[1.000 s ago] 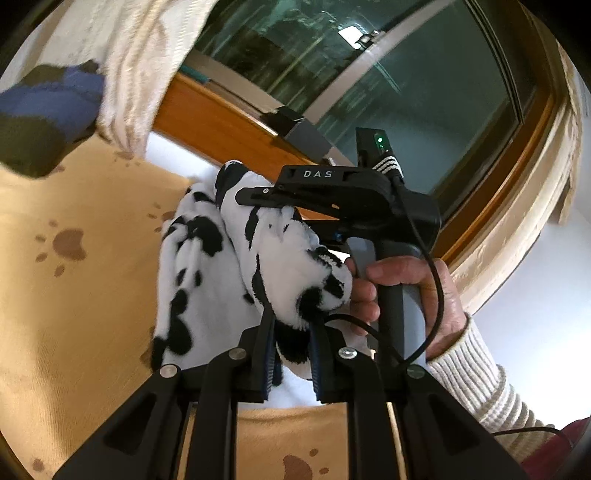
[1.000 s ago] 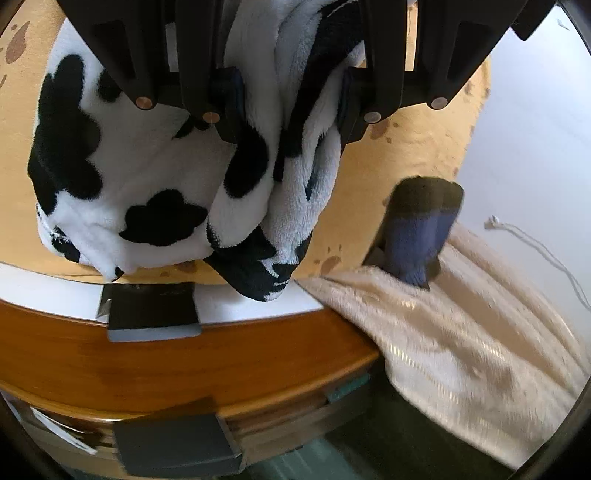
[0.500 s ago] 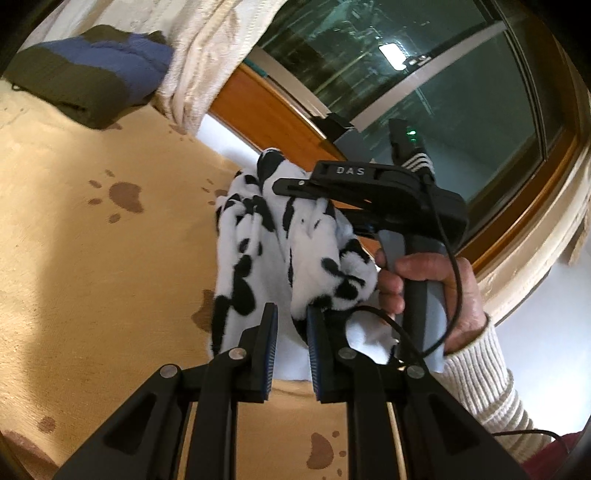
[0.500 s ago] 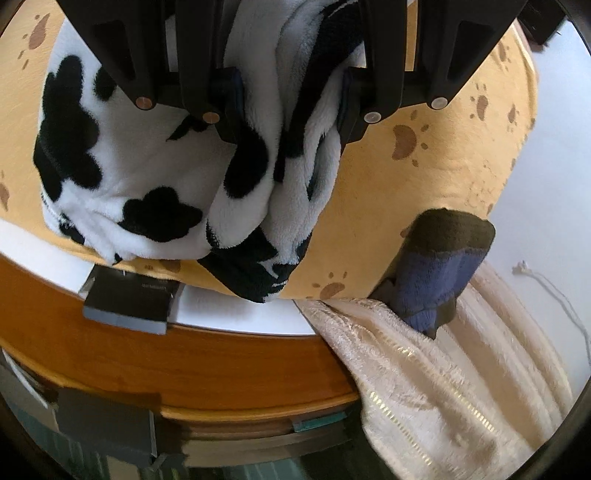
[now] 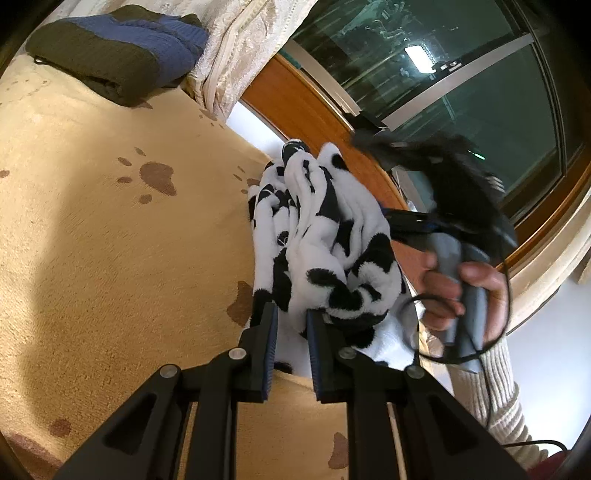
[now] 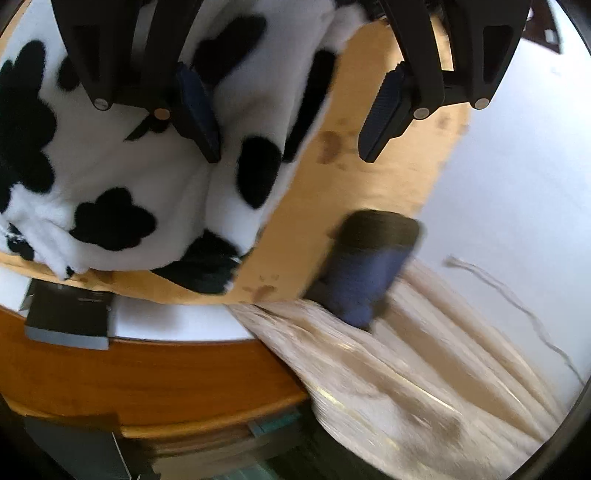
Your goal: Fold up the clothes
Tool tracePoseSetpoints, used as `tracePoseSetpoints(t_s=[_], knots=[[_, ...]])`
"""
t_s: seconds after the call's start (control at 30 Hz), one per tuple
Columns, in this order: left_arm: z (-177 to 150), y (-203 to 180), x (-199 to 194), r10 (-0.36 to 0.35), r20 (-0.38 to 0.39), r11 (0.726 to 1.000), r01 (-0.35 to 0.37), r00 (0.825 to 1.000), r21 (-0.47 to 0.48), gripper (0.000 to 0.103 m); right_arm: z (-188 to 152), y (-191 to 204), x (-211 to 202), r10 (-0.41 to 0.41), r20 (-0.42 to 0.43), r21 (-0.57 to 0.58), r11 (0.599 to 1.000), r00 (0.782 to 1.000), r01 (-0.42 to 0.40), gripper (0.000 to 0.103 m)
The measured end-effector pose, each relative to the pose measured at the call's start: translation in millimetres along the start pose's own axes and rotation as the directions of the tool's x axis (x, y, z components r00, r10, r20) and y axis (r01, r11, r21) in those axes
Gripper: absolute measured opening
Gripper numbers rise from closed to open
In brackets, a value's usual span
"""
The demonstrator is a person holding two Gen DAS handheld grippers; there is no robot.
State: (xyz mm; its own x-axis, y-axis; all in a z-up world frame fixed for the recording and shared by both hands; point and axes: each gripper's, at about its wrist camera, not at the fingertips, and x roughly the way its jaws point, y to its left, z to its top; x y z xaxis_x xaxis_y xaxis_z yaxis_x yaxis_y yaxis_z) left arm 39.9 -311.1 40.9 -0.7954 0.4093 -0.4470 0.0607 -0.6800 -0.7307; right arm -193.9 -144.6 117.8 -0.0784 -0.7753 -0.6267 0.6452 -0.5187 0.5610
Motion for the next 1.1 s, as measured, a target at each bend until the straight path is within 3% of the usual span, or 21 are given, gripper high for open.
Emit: tracePoseSetpoints(t_s=[0.1,0.17,0.2,0.23,0.27,0.3,0.33,0.37,0.5,0.53,0.6,0.7,0.83,0.9,1.1], knots=[[1.3,3.2,-3.2,0.001,0.011,1.0,-0.001,1.0,-0.014,0.018,-3.1,12.5,-37.0,0.113,0.085,-0.053,0.993,0.99,-0.109,0.077],[2.1,5.3,-5.3,0.002,0.018,1.0,-0.001,1.0,-0.023,0.018,-9.4,19.5,-60.7,0.118,0.141,-0.096,0.99,0.983,-0.105,0.077],[2.8,6.7,-6.7,0.002,0.024,1.0,-0.002,1.0,-0.029,0.018,-14.8,22.1,-74.2,0.054,0.191,-0.119,0.992,0.98,-0.031,0.077],[4.1,9.0,-9.1,0.003,0.035,0.999,-0.002,0.999,-0.04,0.018,-20.1,23.7,-81.4,-0.067,0.232,-0.128,0.987,0.97,0.099,0.077],[5.5,11.3,-11.5,0.004,0.046,0.999,-0.002,0.999,-0.051,0.018,-25.4,25.2,-87.8,-0.192,0.271,-0.13,0.964,0.943,0.233,0.077],[6.8,13.4,-13.8,0.004,0.056,0.998,-0.001,0.998,-0.061,0.018,-32.9,26.8,-88.0,-0.309,0.305,-0.154,0.917,0.901,0.367,0.077],[8.1,14.9,-16.2,0.003,0.067,0.998,0.001,0.998,-0.068,0.018,-40.7,28.5,-87.4,-0.418,0.341,-0.176,0.851,0.842,0.494,0.077],[9.4,16.4,-18.5,0.003,0.077,0.997,0.003,0.997,-0.075,0.018,-46.2,29.9,-82.5,-0.468,0.35,-0.21,0.805,0.811,0.555,0.077],[12.0,20.3,-23.9,0.004,0.104,0.996,0.005,0.995,-0.091,0.018,-67.8,48.4,-38.1,-0.572,0.339,-0.4,0.631,0.747,0.665,0.077],[12.5,21.4,-24.5,0.003,0.105,0.995,0.007,0.994,-0.095,0.018,-73.4,56.0,-25.5,-0.579,0.337,-0.456,0.589,0.742,0.667,0.077],[13.5,23.2,-25.6,0.001,0.108,0.995,0.011,0.994,-0.103,0.018,-77.8,69.0,-4.1,-0.589,0.328,-0.519,0.541,0.739,0.662,0.077],[15.6,25.5,-27.2,-0.004,0.115,0.993,0.017,0.993,-0.114,0.019,-79.7,81.8,21.3,-0.57,0.282,-0.588,0.533,0.772,0.608,0.077],[17.9,28.2,-29.8,-0.008,0.125,0.992,0.023,0.992,-0.125,0.028,-77.2,72.6,48.4,-0.538,0.136,-0.606,0.619,0.832,0.499,0.077],[18.7,29.2,-30.7,-0.004,0.13,0.992,0.02,0.991,-0.125,0.031,-77.0,67.0,50.8,-0.525,0.13,-0.599,0.635,0.841,0.489,0.077],[22.4,27.7,-22.6,0.01,0.093,0.996,-0.001,0.996,-0.094,0.041,-76.3,46.7,26.2,-0.474,0.117,-0.5,0.731,0.873,0.464,0.078]])
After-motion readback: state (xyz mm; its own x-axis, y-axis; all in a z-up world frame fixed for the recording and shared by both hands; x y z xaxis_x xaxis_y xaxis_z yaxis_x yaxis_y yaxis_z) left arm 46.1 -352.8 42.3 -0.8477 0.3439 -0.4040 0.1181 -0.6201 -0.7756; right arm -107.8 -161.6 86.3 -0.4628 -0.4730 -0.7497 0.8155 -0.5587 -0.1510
